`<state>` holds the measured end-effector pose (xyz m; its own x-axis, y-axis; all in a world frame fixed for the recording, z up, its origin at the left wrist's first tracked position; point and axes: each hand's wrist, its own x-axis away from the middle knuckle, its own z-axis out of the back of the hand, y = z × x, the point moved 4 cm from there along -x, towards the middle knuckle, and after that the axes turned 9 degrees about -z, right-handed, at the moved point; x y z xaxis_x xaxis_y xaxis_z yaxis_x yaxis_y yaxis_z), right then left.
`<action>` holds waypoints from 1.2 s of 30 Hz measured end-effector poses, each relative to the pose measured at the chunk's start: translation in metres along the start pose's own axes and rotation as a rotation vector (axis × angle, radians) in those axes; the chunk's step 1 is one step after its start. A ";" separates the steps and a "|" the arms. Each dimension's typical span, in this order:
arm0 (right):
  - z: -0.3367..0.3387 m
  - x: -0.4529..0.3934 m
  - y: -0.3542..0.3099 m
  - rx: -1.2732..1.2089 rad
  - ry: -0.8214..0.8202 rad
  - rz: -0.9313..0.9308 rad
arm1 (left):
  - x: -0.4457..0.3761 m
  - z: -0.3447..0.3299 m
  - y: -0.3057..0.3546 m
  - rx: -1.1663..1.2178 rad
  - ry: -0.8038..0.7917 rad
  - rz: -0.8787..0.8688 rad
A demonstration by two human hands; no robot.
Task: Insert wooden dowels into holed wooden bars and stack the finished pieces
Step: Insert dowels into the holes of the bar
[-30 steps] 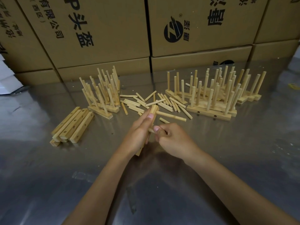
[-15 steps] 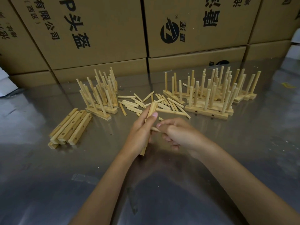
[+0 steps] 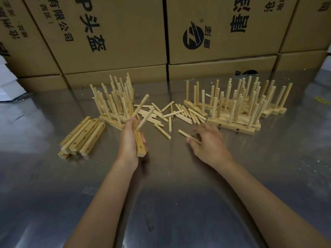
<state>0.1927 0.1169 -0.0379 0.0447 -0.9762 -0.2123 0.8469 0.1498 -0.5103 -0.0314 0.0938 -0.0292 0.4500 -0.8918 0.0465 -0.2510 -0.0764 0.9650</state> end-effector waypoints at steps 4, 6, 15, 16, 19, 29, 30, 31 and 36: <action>0.002 -0.004 -0.001 -0.077 0.053 -0.024 | 0.002 -0.002 0.000 0.003 -0.036 -0.015; 0.007 -0.002 -0.002 -0.166 0.035 -0.047 | 0.002 -0.003 -0.001 0.008 -0.035 -0.005; 0.006 0.052 -0.076 -0.302 -0.215 0.388 | 0.002 -0.009 -0.006 0.068 -0.073 0.023; 0.008 0.055 -0.078 -0.187 -0.143 0.436 | 0.002 -0.010 -0.006 0.066 -0.085 0.021; 0.015 0.058 -0.081 -0.045 -0.061 0.524 | 0.002 -0.013 -0.009 0.019 -0.101 -0.009; 0.007 0.056 -0.084 0.052 -0.117 0.538 | 0.012 -0.025 -0.015 -0.135 -0.125 -0.122; 0.005 0.054 -0.083 0.032 -0.144 0.487 | 0.012 -0.025 -0.015 -0.136 -0.126 -0.134; 0.004 0.051 -0.080 -0.024 -0.180 0.413 | 0.011 -0.025 -0.016 -0.136 -0.132 -0.151; 0.002 0.058 -0.085 0.120 -0.133 0.444 | 0.010 -0.026 -0.017 -0.166 -0.141 -0.180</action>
<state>0.1243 0.0467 -0.0047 0.4768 -0.8348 -0.2752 0.7856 0.5452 -0.2926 -0.0004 0.0978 -0.0380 0.3479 -0.9248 -0.1542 -0.0288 -0.1749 0.9842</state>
